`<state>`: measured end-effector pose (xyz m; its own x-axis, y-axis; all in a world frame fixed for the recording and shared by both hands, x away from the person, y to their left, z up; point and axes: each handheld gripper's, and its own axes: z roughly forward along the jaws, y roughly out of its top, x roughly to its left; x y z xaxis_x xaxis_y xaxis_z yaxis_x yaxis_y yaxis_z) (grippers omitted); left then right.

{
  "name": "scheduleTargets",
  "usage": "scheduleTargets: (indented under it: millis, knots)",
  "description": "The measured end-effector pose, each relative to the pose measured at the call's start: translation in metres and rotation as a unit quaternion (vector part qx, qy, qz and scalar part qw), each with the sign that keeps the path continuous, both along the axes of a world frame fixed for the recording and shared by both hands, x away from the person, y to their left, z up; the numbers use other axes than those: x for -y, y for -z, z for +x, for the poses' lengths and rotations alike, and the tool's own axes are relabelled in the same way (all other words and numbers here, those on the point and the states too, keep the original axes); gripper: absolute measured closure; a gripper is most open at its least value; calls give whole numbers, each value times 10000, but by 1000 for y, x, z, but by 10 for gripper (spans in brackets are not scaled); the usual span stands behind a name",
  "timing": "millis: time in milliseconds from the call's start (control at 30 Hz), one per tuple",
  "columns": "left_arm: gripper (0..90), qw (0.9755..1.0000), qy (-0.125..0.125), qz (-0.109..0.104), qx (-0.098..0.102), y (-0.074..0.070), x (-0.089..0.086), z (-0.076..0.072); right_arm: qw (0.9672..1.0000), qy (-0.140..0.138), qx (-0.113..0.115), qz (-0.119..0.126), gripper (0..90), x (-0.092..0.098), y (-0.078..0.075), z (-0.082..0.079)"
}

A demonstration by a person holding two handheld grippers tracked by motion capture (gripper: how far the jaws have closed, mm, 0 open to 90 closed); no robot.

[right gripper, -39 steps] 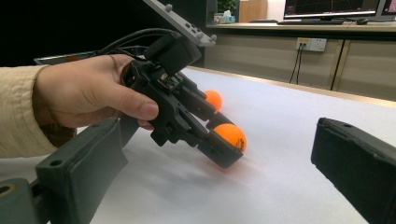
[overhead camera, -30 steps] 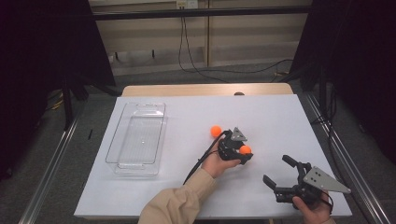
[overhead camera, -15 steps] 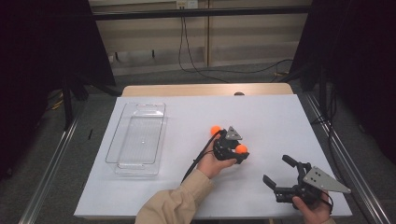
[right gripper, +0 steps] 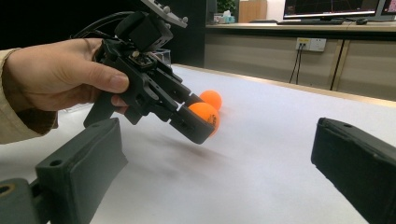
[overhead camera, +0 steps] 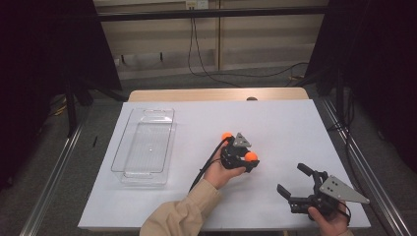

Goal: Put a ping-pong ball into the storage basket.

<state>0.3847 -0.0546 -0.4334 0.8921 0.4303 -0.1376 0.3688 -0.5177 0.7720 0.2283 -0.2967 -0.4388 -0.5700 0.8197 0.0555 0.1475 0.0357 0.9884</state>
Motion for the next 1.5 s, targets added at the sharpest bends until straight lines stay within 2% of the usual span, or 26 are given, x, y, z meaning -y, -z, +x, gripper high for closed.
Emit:
scheduleTargets:
  millis: [167, 400, 1500]
  knots:
    - [509, 10000, -67, 29, -2, -1, -4, 0, 10000, 4, 3, 1, 18, 0, 0, 0]
    - [509, 9999, -137, -36, -21, -2, -8, 1, 10000, 5, 13, 7, 18, 0, 0, 0]
    - [509, 9996, -274, -12, -10, -6, -28, 0, 10000, -4, 31, -3, 17, -1, -1, 0]
